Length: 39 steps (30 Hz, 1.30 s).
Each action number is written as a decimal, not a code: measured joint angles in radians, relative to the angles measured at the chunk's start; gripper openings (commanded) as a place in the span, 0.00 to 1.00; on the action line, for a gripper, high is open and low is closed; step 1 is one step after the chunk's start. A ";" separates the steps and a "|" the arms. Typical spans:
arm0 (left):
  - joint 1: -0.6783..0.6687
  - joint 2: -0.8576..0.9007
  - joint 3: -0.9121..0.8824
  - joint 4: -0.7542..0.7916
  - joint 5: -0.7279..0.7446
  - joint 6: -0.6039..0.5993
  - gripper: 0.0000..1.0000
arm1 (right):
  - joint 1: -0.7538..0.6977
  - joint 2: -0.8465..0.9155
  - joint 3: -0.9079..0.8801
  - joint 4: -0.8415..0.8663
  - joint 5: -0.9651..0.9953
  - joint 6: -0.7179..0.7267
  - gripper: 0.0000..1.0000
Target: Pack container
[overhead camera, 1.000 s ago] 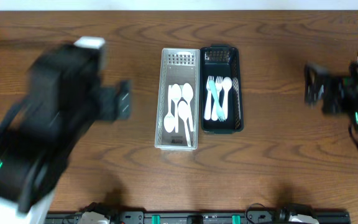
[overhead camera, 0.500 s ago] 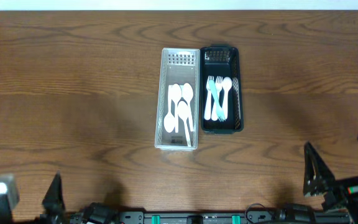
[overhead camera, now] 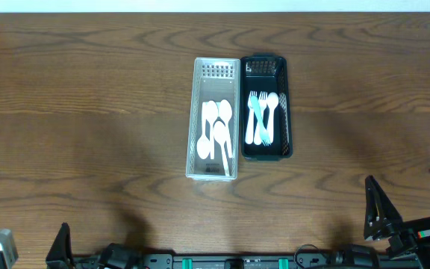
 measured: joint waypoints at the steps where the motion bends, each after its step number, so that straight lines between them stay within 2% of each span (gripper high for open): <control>1: 0.000 0.000 0.000 0.000 0.000 0.000 0.98 | 0.000 0.000 0.000 0.000 0.000 0.000 0.99; 21: 0.000 -0.002 -0.017 0.023 0.000 0.000 0.98 | 0.000 0.000 0.000 0.000 0.000 0.000 0.99; 26: 0.042 -0.021 -0.165 0.225 0.000 0.000 0.98 | 0.000 0.000 0.000 0.000 0.000 0.000 0.99; 31: 0.099 -0.078 -0.480 0.551 0.009 0.000 0.98 | 0.000 0.000 -0.001 -0.001 -0.001 0.000 0.99; 39: 0.111 -0.126 -0.987 1.063 0.031 -0.001 0.98 | 0.000 0.000 -0.001 0.000 -0.004 0.000 0.99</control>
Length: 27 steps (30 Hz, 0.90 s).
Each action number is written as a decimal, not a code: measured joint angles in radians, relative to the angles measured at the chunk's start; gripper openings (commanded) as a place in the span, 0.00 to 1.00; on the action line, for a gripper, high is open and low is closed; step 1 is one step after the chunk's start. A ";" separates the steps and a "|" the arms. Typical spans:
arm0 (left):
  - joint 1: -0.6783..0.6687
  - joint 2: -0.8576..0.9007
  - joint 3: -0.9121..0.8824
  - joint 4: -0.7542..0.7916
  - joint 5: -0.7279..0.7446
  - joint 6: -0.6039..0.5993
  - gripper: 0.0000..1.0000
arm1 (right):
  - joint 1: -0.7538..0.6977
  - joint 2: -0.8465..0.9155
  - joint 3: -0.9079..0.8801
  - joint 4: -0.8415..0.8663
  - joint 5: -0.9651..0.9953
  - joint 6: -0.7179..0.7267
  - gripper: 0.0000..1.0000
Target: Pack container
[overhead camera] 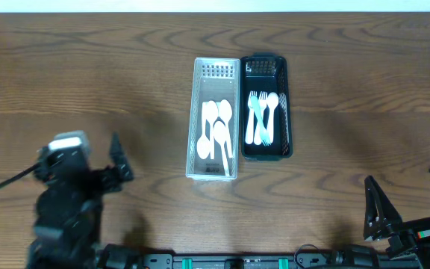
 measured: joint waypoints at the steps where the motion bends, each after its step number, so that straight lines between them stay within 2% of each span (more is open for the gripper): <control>1: 0.000 0.000 -0.047 0.041 0.002 0.000 0.98 | 0.000 0.000 0.000 0.000 0.000 0.000 0.99; 5: 0.000 -0.002 -0.230 0.220 0.008 -0.001 0.98 | 0.000 0.000 0.000 0.000 0.000 0.000 0.99; 9: 0.000 -0.036 -0.354 0.331 0.016 0.000 0.98 | 0.000 0.000 0.000 0.000 0.000 0.000 0.99; 20: 0.000 -0.299 -0.532 0.354 0.022 0.000 0.98 | 0.000 0.000 0.000 0.000 0.000 0.000 0.99; 27: 0.000 -0.402 -0.616 0.355 0.022 0.000 0.98 | 0.000 0.000 0.000 0.000 0.000 0.000 0.99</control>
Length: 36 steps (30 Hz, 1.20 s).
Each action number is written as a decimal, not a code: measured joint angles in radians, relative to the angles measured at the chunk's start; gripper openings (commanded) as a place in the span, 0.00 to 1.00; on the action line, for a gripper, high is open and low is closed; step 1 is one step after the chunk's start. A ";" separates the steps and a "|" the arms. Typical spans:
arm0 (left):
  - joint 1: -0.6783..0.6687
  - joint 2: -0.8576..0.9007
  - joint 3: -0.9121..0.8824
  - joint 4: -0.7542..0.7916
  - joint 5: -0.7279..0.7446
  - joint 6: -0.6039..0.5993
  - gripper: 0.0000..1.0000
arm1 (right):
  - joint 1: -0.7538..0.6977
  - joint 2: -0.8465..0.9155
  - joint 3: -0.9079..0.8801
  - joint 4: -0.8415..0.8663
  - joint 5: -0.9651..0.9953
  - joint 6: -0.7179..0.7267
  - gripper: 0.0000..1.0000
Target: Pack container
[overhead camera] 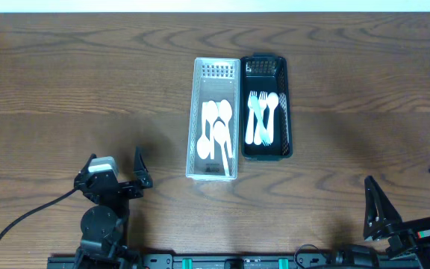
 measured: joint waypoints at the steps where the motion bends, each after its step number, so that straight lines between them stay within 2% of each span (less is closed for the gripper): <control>1: 0.000 -0.009 -0.010 0.001 0.000 0.000 0.98 | 0.000 0.000 0.000 0.000 0.000 0.000 0.99; 18: 0.000 -0.075 -0.104 0.003 0.000 0.000 0.98 | 0.000 0.000 0.000 0.000 0.000 0.000 0.99; 36: 0.000 -0.075 -0.107 0.014 0.000 0.000 0.98 | 0.000 0.000 0.000 0.000 0.000 0.000 0.99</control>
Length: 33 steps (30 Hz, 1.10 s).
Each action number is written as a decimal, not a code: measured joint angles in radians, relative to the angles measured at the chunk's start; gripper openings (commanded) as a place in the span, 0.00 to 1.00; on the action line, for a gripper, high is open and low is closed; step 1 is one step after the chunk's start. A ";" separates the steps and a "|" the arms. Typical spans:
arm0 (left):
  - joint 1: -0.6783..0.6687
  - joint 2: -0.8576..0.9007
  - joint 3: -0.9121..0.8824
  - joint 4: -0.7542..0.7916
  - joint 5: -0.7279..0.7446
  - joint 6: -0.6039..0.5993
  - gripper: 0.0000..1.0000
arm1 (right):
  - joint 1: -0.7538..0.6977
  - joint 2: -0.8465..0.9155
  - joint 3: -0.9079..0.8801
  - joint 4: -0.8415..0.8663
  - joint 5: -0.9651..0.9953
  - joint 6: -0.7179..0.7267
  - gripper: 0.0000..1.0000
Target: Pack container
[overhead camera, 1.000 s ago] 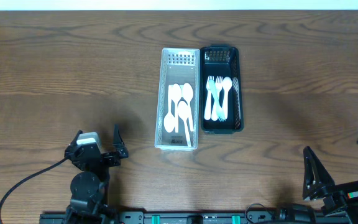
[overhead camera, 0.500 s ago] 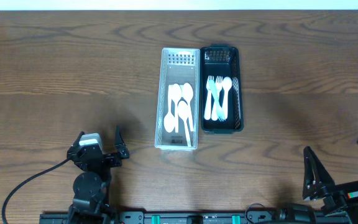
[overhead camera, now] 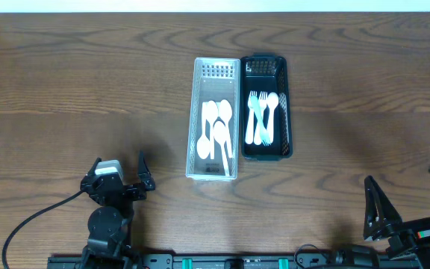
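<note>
A clear rectangular container (overhead camera: 216,118) at the table's middle holds several white spoons (overhead camera: 217,128). Touching its right side, a dark green container (overhead camera: 265,106) holds white and pale blue forks (overhead camera: 261,118). My left gripper (overhead camera: 120,170) stands open and empty at the front left, a short way left of the clear container's near end. Near the front right corner my right gripper (overhead camera: 409,196) stands open and empty, well away from both containers.
The brown wooden table (overhead camera: 66,82) stretches around the two containers. A black cable (overhead camera: 36,224) trails from the left arm toward the front left edge. The arms' bases line the front edge.
My left arm has shifted slightly right and toward the front edge, its gripper still open. The right arm, the containers and the cutlery are unchanged.
At first my left arm sat low at the front left corner. Then it was raised over the left part of the table. Later it stood at the front left, nearer the clear container, where it stands now. Containers and right arm stayed put.
</note>
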 measured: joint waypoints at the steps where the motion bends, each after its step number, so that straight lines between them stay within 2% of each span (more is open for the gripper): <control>1: 0.000 0.000 0.000 0.000 0.000 0.000 0.98 | 0.000 0.000 0.000 0.000 0.000 0.000 0.99; 11: 0.000 0.000 0.000 0.000 0.000 0.000 0.98 | 0.000 0.000 -0.009 0.001 0.000 0.000 0.99; 16: 0.000 0.000 0.000 0.000 0.000 0.000 0.98 | 0.000 -0.001 -0.084 0.009 0.047 -0.026 0.99; 21: 0.000 0.000 0.000 0.001 0.000 0.000 0.98 | 0.000 -0.006 -0.297 0.047 0.120 -0.084 0.99; 27: 0.000 0.000 -0.001 0.002 0.000 0.000 0.98 | 0.000 -0.016 -0.623 0.266 0.150 -0.125 0.99; 33: 0.000 0.000 -0.002 0.003 0.000 0.000 0.98 | 0.000 -0.204 -0.921 0.439 0.158 -0.137 0.99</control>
